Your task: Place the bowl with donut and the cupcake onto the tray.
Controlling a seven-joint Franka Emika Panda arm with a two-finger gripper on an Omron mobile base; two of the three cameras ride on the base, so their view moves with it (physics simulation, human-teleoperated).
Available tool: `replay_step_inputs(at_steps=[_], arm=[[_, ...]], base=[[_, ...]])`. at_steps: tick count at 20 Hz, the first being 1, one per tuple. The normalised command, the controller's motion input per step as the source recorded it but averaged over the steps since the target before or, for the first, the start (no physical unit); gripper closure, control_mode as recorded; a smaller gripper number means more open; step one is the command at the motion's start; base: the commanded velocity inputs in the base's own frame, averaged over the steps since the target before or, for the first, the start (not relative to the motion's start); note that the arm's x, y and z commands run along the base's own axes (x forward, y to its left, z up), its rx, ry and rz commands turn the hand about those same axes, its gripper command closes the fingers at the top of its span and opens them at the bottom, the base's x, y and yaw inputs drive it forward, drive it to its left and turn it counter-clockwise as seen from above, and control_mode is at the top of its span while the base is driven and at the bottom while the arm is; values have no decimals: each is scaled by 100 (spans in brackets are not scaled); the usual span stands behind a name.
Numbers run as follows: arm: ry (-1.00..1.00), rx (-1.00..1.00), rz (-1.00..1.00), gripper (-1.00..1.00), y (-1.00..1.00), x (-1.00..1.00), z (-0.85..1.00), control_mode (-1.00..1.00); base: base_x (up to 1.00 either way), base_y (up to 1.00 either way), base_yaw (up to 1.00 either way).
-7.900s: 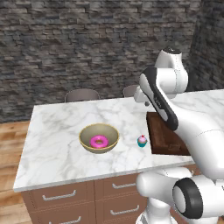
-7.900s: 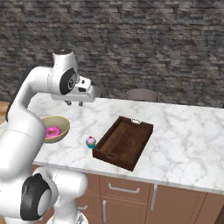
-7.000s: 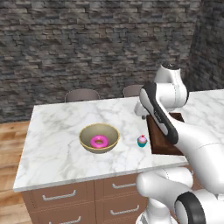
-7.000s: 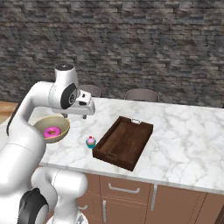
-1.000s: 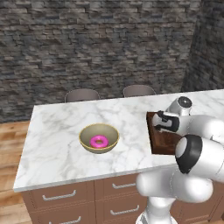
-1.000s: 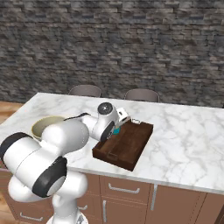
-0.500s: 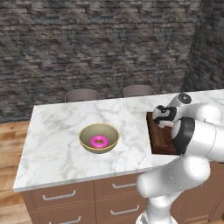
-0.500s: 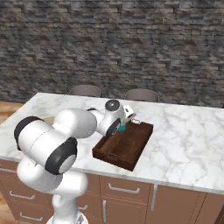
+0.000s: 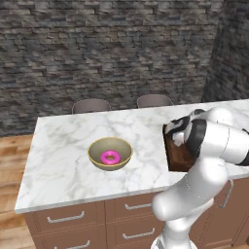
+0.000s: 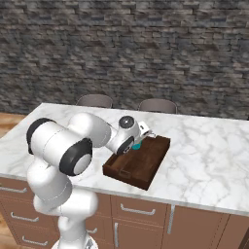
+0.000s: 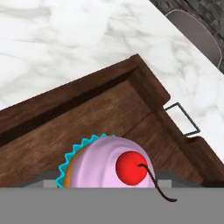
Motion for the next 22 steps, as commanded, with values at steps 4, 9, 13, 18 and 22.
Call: replay_step_inputs(at_steps=[4,9,13,18,22], arm=[[0,-2,0,100,-5,10,-24,-100],[0,-1,0,100,-5,12,-27,-100],[0,0,0,100,-5,11,-23,-100],[0,0,0,-100,-5,7,-19,-100],[0,0,0,-100,-8,4,-5,-100]], base=[[0,0,0],[0,0,0],[0,0,0],[0,0,0],[0,0,0]])
